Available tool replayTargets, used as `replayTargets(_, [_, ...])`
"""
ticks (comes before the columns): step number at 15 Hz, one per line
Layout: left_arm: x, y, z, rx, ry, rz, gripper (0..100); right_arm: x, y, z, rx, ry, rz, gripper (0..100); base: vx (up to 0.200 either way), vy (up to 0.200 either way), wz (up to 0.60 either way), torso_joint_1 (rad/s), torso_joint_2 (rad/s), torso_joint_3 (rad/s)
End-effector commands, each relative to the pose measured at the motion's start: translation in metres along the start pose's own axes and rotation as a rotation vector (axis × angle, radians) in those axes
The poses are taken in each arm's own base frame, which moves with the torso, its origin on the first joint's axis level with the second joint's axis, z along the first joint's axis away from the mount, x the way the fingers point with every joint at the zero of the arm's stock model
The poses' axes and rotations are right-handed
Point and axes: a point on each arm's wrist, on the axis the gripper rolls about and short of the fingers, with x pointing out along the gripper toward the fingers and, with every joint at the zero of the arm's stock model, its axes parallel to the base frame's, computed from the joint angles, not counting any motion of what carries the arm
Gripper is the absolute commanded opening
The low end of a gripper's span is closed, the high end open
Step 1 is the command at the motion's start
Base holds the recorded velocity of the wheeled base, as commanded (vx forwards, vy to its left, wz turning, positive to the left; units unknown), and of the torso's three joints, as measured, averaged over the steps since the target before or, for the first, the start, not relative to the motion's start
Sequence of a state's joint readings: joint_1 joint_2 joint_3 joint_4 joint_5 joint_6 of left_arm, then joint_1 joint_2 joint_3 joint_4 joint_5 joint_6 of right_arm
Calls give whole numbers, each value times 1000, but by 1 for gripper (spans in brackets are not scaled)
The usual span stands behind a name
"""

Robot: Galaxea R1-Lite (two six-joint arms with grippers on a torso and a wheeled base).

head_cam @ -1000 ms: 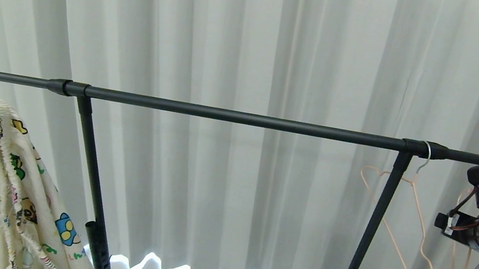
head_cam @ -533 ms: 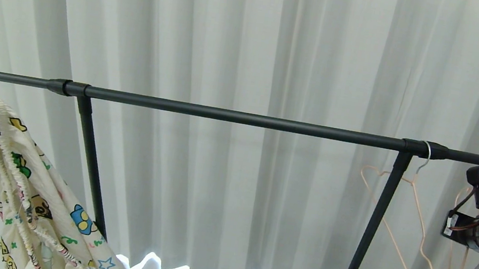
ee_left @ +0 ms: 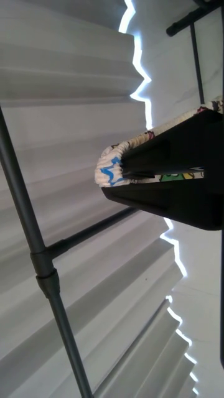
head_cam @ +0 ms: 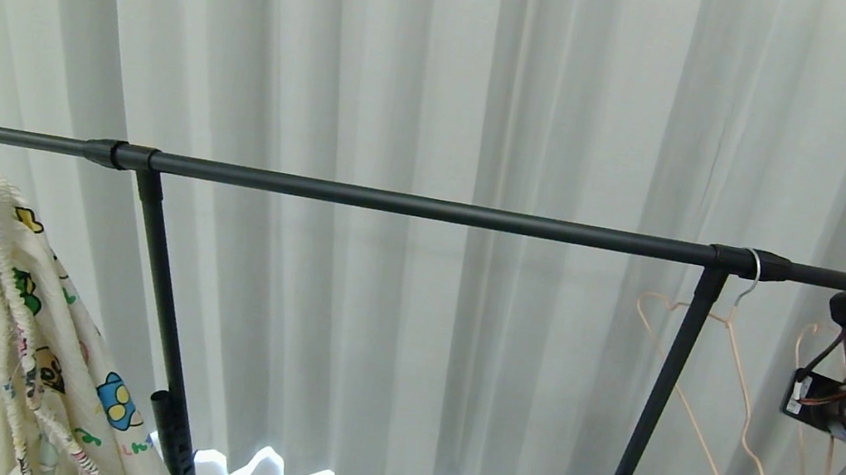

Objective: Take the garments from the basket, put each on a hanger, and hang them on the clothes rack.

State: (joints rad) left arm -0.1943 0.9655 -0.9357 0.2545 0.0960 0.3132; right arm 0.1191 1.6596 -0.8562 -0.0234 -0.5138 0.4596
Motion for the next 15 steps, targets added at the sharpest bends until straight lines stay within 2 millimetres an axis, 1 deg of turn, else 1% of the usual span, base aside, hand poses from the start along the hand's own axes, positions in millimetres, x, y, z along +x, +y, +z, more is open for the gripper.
replayTargets(1, [1, 0, 0, 0, 2, -1, 0, -11, -4, 4, -6, -20, 34, 0, 0, 0, 0, 0, 0, 0])
replayTargets(3, [1, 0, 0, 0, 2, -2, 0, -19, -8, 7, -66, -25, 82, 0, 0, 0, 0, 0, 0, 0])
replayTargets(6, [1, 0, 0, 8, 3, -3, 0, -27, -17, 10, -170, -33, 137, 0, 0, 0, 0, 0, 0, 0])
replayTargets(10, [1, 0, 0, 10, 2, -4, 0, -37, -25, 14, -185, -47, 189, 0, 0, 0, 0, 0, 0, 0])
replayTargets(13, [1, 0, 0, 10, 0, -3, 0, -43, -43, 15, -252, -58, 230, 0, 0, 0, 0, 0, 0, 0])
replayTargets(14, [1, 0, 0, 10, 0, -3, 0, -47, -52, 18, -299, -76, 262, 0, 0, 0, 0, 0, 0, 0])
replayTargets(15, [1, 0, 0, 10, 0, -3, 0, -48, -56, 19, -325, -82, 284, 0, 0, 0, 0, 0, 0, 0])
